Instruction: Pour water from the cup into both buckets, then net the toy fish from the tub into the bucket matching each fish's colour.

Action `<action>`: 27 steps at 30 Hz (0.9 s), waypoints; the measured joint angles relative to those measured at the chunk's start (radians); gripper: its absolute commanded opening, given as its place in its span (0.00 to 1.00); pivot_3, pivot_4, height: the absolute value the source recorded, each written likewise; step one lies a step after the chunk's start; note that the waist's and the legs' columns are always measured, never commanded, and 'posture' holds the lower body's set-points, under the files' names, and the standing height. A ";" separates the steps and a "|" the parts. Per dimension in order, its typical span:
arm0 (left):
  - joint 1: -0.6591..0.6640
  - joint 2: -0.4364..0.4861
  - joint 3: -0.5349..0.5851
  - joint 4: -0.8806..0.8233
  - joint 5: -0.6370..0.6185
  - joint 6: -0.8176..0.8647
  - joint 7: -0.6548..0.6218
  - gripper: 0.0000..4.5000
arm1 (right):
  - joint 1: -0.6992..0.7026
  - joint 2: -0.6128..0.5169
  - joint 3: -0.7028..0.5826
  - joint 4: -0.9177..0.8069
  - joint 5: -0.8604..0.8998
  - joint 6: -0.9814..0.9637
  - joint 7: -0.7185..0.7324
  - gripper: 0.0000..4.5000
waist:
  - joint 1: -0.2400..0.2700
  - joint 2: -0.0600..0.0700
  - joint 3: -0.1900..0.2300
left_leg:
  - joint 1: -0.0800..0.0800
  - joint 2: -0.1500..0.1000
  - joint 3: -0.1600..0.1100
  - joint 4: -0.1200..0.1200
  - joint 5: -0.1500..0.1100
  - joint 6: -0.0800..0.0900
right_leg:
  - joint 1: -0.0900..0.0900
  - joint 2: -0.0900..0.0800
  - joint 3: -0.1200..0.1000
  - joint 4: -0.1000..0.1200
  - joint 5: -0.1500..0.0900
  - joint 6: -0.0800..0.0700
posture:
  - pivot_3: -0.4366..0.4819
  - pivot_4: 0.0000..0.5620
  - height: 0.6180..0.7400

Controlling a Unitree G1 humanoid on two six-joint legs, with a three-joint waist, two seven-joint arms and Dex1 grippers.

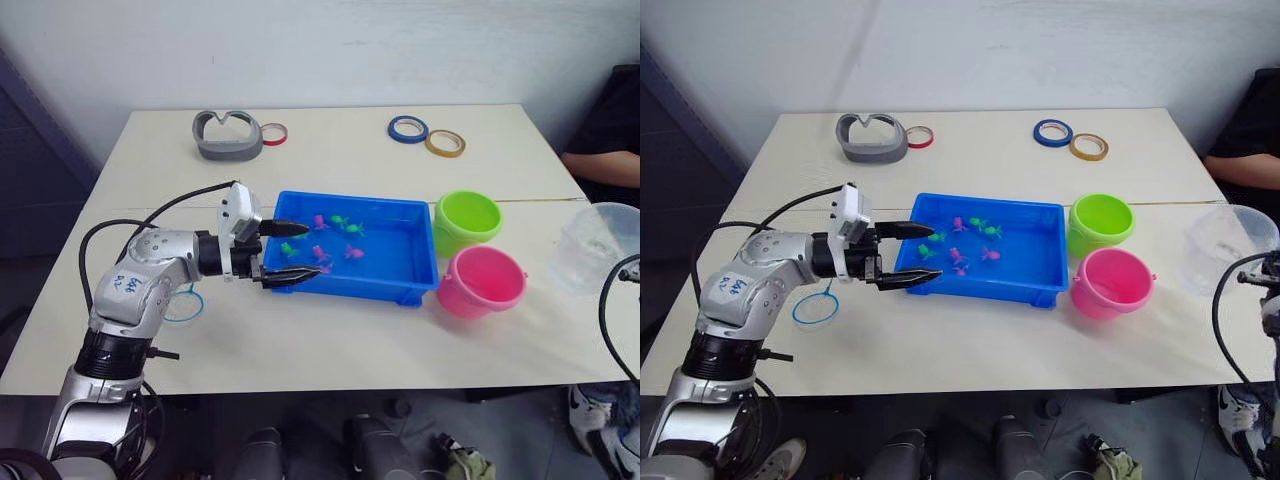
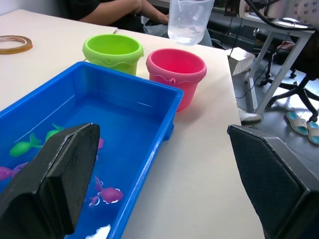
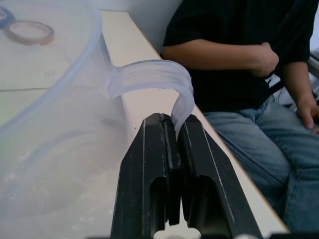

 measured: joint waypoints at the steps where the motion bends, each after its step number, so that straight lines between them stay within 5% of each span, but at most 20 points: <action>1: 0.000 0.000 0.000 0.001 0.000 0.000 -0.001 1.00 | 0.002 -0.013 0.003 -0.004 -0.010 -0.001 0.013 0.01 | 0.000 0.000 0.000 | 0.000 0.000 0.000 0.000 0.000 0.000 | 0.000 0.000 0.000 0.000 0.000 0.000 | 0.48 0.27 1.00; 27: -0.045 -0.001 -0.049 0.078 0.065 0.005 -0.028 1.00 | 0.100 -0.144 0.133 -0.154 -0.375 -0.154 0.157 0.01 | 0.007 0.000 0.000 | 0.000 -0.001 0.000 0.002 0.000 0.001 | 0.000 0.000 0.001 0.000 0.000 0.001 | 0.48 0.27 1.00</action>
